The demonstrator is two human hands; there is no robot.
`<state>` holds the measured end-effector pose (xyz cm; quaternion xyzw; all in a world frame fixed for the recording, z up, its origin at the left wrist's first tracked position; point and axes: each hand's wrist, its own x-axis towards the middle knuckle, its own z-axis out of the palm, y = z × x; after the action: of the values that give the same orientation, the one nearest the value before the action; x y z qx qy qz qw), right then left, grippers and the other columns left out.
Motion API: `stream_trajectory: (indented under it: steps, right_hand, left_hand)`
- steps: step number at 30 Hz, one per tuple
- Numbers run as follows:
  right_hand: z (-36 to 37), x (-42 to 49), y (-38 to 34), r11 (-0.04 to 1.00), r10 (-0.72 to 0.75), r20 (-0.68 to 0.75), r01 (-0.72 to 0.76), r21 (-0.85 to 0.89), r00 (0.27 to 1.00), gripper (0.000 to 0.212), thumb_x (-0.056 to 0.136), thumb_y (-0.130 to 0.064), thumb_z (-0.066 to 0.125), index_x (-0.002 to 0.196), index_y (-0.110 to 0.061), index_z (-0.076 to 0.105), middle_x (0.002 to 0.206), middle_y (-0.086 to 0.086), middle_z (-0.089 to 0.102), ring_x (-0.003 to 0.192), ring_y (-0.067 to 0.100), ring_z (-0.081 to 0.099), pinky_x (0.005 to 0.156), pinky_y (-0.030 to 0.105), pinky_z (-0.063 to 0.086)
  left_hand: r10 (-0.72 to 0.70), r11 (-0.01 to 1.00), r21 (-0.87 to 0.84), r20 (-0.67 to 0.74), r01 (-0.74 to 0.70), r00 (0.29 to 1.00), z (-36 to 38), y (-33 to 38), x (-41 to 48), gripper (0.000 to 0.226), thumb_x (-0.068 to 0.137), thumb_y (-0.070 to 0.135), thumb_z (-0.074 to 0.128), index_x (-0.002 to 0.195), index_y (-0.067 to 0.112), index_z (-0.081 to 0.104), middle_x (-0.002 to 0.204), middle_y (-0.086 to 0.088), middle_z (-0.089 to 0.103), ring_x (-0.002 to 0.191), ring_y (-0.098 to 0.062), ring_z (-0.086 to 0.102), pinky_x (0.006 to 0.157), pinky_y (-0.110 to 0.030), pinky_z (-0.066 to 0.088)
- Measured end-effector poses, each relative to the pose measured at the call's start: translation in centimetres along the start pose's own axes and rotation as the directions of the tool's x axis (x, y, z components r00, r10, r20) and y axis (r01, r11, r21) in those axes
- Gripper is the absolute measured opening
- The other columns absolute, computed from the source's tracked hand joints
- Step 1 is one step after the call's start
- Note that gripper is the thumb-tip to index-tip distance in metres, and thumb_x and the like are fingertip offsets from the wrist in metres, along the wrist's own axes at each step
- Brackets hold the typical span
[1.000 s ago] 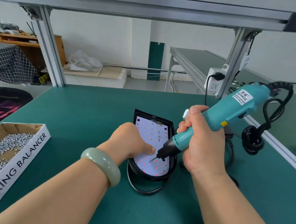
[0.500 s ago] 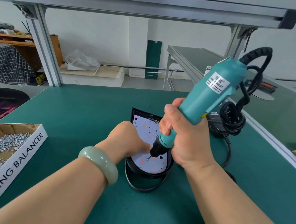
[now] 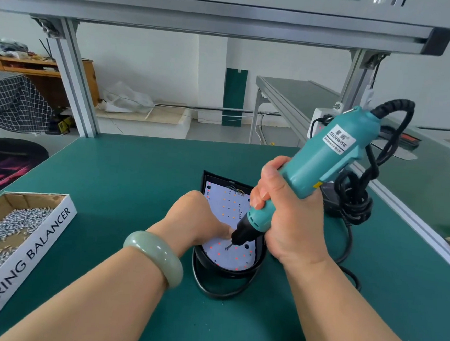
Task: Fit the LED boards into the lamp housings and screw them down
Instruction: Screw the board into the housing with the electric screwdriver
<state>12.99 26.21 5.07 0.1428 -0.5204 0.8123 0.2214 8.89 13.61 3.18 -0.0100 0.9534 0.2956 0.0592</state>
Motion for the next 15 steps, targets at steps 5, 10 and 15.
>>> stream_trajectory:
  steps: [5, 10, 15]
  right_hand:
    - [-0.1, 2.1, -3.0, 0.977, 0.147, -0.245, -0.102, 0.188, 0.958, 0.018, 0.087, -0.020, 0.069, 0.074, -0.019, 0.057, 0.055, -0.003, 0.046, 0.048, 0.011, 0.041, 0.050, 0.021, 0.040]
    - [-4.3, 4.3, -6.5, 0.884, 0.342, -0.427, -0.440, -0.156, 0.837, 0.018, 0.089, -0.024, 0.066, 0.079, -0.016, 0.054, 0.065, 0.002, 0.058, 0.052, 0.015, 0.053, 0.053, 0.024, 0.047]
    - [-9.2, 3.5, -6.9, 0.476, 0.496, -0.366, -0.599, -0.644, 0.787, 0.009, 0.093, -0.009, 0.058, 0.101, -0.007, 0.057, 0.092, 0.012, 0.062, 0.070, 0.020, 0.060, 0.066, 0.034, 0.048]
  left_hand:
    - [-0.020, 0.999, -0.043, 0.054, 0.023, 0.998, -0.1, -0.5, 0.3, 0.048, 0.065, 0.036, 0.082, 0.067, 0.013, 0.039, 0.060, 0.003, 0.038, 0.050, -0.014, 0.032, 0.043, -0.021, 0.026]
    - [-0.010, 0.991, -0.134, 0.097, 0.023, 0.995, -0.1, -0.9, 0.6, 0.044, 0.064, 0.031, 0.084, 0.073, 0.010, 0.047, 0.069, -0.001, 0.047, 0.061, -0.019, 0.043, 0.056, -0.025, 0.035]
    - [-0.013, 0.992, -0.127, 0.100, 0.026, 0.995, 0.0, -0.9, 0.6, 0.044, 0.065, 0.032, 0.083, 0.069, 0.011, 0.045, 0.069, -0.002, 0.047, 0.061, -0.020, 0.042, 0.056, -0.026, 0.035]
